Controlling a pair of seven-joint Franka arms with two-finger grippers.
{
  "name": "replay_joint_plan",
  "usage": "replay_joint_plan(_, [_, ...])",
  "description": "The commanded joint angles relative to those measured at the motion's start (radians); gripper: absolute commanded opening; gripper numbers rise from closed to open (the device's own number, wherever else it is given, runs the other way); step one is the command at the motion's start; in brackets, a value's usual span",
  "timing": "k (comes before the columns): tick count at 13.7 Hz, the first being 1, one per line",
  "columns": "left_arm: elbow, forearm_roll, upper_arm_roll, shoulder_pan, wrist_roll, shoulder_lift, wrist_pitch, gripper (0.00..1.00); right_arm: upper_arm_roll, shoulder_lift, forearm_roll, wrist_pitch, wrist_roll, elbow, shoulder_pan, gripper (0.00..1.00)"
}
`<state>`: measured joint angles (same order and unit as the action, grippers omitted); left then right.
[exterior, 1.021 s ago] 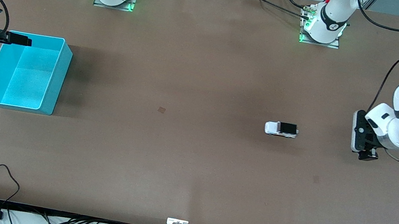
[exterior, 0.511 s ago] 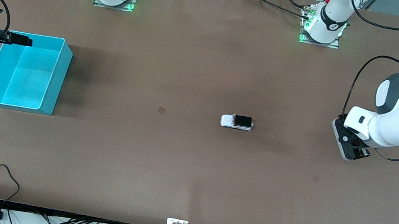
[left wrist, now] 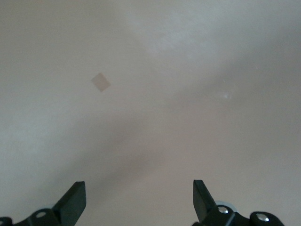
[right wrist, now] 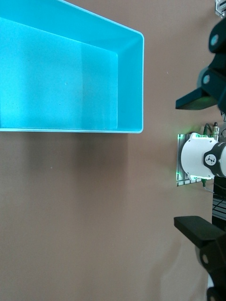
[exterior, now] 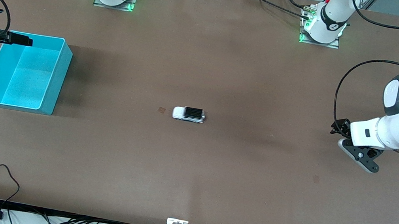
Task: Wind and store white jeep toy
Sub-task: 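Raise and withdraw the left gripper while the jeep rolls toward the box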
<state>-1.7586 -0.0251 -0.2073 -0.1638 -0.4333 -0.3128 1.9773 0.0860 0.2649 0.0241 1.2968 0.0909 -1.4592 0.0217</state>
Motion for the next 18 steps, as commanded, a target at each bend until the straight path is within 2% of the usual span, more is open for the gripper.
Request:
replay_joint_plan(1, [0.007,0.016,0.012,0.039,0.195,0.052,-0.021,1.00,-0.002,-0.007,0.016,-0.007,-0.005,-0.012,0.003,1.00])
replay_joint_plan(3, [0.008,0.017,0.028,0.049,0.277,0.076,-0.022,1.00,-0.002,-0.007,0.014,-0.002,-0.005,-0.012,0.003,1.00])
replay_joint_plan(6, [0.077,0.021,0.109,0.113,0.275,0.078,-0.022,1.00,-0.002,-0.006,0.014,0.002,-0.005,-0.012,0.004,1.00])
replay_joint_plan(8, [0.134,0.017,0.137,0.139,0.292,0.078,-0.032,1.00,-0.002,-0.013,0.014,0.010,-0.005,-0.032,0.004,1.00])
replay_joint_plan(10, [0.146,0.033,0.164,0.142,0.333,0.090,-0.089,1.00,0.000,-0.033,0.008,0.035,-0.005,-0.067,0.004,1.00])
replay_joint_plan(13, [0.172,0.044,0.171,0.145,0.516,0.139,-0.225,1.00,0.000,-0.056,0.007,0.065,-0.005,-0.107,0.001,1.00])
replay_joint_plan(15, [0.173,0.042,0.169,0.132,0.527,0.173,-0.259,1.00,0.000,-0.075,0.007,0.085,-0.007,-0.137,0.000,1.00])
replay_joint_plan(16, [0.174,0.045,0.169,0.129,0.515,0.179,-0.265,1.00,0.000,-0.096,0.008,0.119,-0.007,-0.177,0.000,1.00])
replay_joint_plan(18, [0.174,0.044,0.167,0.122,0.498,0.201,-0.273,1.00,0.000,-0.197,0.008,0.233,-0.017,-0.336,-0.002,1.00])
